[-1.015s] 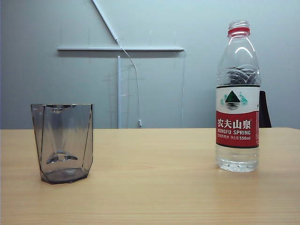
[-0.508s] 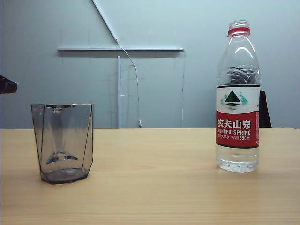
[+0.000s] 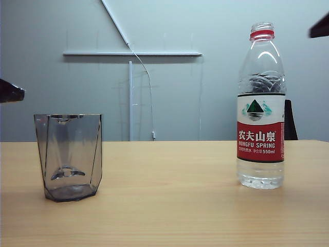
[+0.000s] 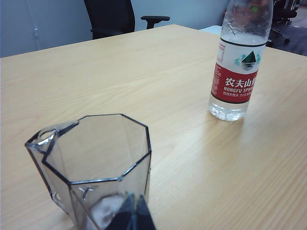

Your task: Pick up the mineral water bottle on the table and pour water into the mug until it's half full.

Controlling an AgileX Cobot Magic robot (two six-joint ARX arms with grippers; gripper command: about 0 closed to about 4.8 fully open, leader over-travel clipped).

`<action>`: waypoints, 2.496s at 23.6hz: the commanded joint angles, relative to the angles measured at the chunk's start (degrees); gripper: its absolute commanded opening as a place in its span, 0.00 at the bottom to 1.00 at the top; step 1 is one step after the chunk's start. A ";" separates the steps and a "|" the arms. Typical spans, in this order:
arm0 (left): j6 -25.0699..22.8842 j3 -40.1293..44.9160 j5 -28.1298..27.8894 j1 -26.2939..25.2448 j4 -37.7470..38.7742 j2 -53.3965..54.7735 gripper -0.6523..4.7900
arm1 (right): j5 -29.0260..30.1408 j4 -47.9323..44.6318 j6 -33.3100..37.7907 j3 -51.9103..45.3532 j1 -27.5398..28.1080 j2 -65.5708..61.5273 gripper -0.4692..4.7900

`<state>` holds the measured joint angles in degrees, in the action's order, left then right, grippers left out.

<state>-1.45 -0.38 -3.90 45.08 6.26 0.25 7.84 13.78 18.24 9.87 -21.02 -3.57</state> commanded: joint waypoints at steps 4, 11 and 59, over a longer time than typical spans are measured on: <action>0.17 -0.13 0.09 -0.04 -0.55 0.09 0.12 | -10.91 -17.42 -4.87 -7.32 -8.96 -7.76 1.00; 0.17 -0.13 0.09 -0.04 -0.55 0.09 0.12 | -13.75 -26.64 -14.34 -8.00 -10.21 -16.72 1.00; 0.17 -0.13 0.11 -0.24 -0.55 0.09 0.12 | 1.09 -88.78 -15.32 0.09 0.00 -83.19 0.60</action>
<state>-1.45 -0.38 -3.88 44.97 6.26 0.25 9.02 -71.50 3.11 9.63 -20.93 -87.35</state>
